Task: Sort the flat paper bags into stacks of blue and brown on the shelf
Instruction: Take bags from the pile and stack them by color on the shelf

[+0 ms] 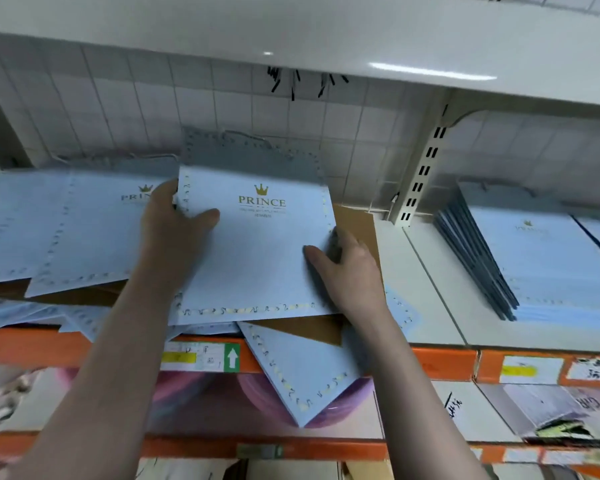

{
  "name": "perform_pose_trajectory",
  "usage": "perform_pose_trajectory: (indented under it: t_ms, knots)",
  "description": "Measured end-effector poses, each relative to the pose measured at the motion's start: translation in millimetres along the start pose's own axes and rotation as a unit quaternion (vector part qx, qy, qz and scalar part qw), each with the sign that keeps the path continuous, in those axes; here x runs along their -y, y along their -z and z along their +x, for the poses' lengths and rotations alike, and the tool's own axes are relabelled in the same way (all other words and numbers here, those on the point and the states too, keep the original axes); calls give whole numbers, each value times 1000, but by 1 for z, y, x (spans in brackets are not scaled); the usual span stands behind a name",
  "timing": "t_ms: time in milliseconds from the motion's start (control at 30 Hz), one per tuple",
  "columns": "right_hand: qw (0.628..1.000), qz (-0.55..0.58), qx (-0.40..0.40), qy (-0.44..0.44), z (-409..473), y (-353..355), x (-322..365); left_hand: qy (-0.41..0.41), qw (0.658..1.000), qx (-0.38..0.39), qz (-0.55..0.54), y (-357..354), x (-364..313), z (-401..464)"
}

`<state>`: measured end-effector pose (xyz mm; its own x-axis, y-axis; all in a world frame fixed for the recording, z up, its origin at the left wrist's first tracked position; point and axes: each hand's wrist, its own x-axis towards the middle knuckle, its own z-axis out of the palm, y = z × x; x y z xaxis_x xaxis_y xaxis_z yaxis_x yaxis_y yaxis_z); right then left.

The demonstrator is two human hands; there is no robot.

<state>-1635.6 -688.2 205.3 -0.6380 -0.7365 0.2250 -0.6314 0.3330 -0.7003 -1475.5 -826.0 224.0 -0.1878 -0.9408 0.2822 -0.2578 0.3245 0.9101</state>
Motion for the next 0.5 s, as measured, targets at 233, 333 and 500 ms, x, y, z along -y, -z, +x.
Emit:
perform_pose_trajectory:
  t_ms: [233,333,500]
  knots:
    - [998,-39,-50,4,-22,59,-31,-21,980,-30,195,-44,-49,-59]
    - [994,-73,-84,2,-35,101,-60,-44,979,-21,199,-80,-73,-88]
    - [985,-124,-117,-9,-60,178,-128,-73,975,7,208,-163,-112,-149]
